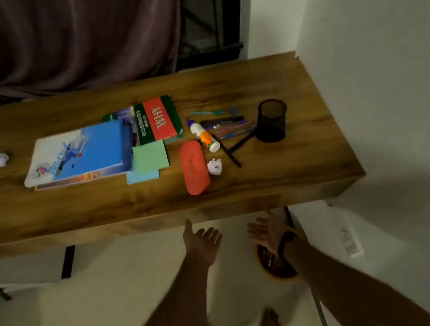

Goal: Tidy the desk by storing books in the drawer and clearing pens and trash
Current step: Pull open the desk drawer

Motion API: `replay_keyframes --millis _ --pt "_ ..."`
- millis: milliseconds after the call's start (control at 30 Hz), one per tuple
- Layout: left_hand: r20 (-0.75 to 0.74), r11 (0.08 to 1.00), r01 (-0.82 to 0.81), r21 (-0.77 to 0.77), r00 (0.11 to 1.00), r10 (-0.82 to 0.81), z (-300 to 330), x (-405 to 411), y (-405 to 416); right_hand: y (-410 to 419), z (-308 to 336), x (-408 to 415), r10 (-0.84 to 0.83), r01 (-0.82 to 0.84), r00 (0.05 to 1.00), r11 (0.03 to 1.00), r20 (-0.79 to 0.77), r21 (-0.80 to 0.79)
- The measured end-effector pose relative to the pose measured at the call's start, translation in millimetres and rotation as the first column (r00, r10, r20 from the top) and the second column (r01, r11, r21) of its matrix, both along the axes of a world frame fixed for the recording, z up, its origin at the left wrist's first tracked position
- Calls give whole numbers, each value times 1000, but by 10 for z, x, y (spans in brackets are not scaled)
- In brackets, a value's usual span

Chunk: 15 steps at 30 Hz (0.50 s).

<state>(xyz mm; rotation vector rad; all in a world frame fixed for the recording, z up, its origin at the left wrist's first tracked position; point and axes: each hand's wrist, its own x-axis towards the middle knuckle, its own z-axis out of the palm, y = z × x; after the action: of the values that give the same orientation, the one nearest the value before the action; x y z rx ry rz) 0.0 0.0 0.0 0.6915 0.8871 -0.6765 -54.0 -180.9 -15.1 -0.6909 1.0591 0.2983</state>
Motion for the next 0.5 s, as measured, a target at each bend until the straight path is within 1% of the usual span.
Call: replay_keyframes --millis 100,167,233,267,333,400,467,500 --pt "-9 993 -111 -38 994 111 -211 212 -164 -140 -258 155 -119 117 993 985 12 130" --pt "-10 982 -171 -77 985 171 -351 295 -251 -190 -386 251 -214 207 977 961 20 184" --pt "-26 975 -214 -61 977 212 -552 299 -295 -201 -489 292 -285 278 958 931 -5 236" --pt "-14 978 -203 -43 979 202 -629 307 -313 -205 -517 311 -311 305 950 918 -17 252" --pt "-16 973 -231 -5 973 231 -772 342 -374 -211 -627 357 -371 363 928 882 -34 299" --pt "2 959 -284 -7 959 284 -854 362 -444 -198 -738 385 -451 429 893 840 -14 332" --pt "-5 929 -367 -48 930 367 -931 390 -482 -202 -823 408 -486 450 874 817 11 360" --pt "-17 923 -381 -52 924 381 -967 390 -479 -205 -873 408 -488 448 873 815 19 367"
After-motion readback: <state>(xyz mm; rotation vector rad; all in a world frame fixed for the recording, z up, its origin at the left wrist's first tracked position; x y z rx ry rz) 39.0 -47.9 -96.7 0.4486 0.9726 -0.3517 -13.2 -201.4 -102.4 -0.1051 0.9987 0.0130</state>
